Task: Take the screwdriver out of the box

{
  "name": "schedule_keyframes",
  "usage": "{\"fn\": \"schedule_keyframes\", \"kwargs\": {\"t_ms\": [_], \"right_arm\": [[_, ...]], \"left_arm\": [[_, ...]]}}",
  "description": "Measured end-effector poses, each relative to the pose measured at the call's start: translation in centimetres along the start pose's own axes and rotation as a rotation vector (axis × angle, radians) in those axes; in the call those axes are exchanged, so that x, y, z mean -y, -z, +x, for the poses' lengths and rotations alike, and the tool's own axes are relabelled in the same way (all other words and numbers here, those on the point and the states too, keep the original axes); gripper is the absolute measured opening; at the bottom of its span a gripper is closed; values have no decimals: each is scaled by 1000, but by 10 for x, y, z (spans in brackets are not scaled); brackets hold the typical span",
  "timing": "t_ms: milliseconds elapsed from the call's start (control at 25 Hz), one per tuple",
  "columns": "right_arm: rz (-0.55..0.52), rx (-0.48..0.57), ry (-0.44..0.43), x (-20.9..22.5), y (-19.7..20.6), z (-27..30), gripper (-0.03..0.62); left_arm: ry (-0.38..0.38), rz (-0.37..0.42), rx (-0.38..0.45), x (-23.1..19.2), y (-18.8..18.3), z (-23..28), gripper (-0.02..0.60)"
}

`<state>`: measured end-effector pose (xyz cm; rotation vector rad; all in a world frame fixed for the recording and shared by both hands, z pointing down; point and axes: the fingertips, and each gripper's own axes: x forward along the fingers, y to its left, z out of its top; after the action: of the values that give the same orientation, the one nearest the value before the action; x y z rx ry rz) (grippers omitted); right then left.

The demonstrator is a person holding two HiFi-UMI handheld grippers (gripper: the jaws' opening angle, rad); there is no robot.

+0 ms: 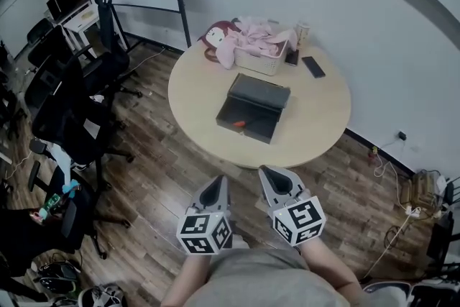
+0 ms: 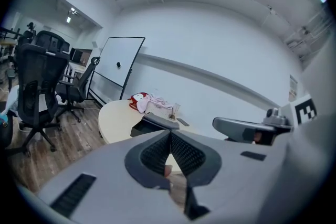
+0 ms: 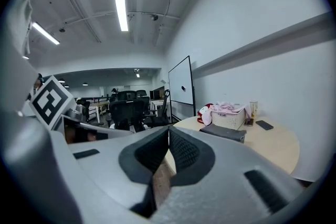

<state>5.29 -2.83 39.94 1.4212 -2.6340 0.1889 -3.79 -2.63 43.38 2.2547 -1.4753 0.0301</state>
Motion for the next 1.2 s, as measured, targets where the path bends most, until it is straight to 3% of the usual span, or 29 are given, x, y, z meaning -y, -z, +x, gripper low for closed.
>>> {"fn": "schedule_keyframes", "kwargs": {"t_ms": [640, 1200], "right_arm": [[4, 14, 56, 27, -14, 112, 2], [-31, -60, 111, 51, 3, 152, 2]], "left_arm": [[83, 46, -45, -70, -36, 81, 5], [81, 23, -80, -110, -43, 107, 4]]}}
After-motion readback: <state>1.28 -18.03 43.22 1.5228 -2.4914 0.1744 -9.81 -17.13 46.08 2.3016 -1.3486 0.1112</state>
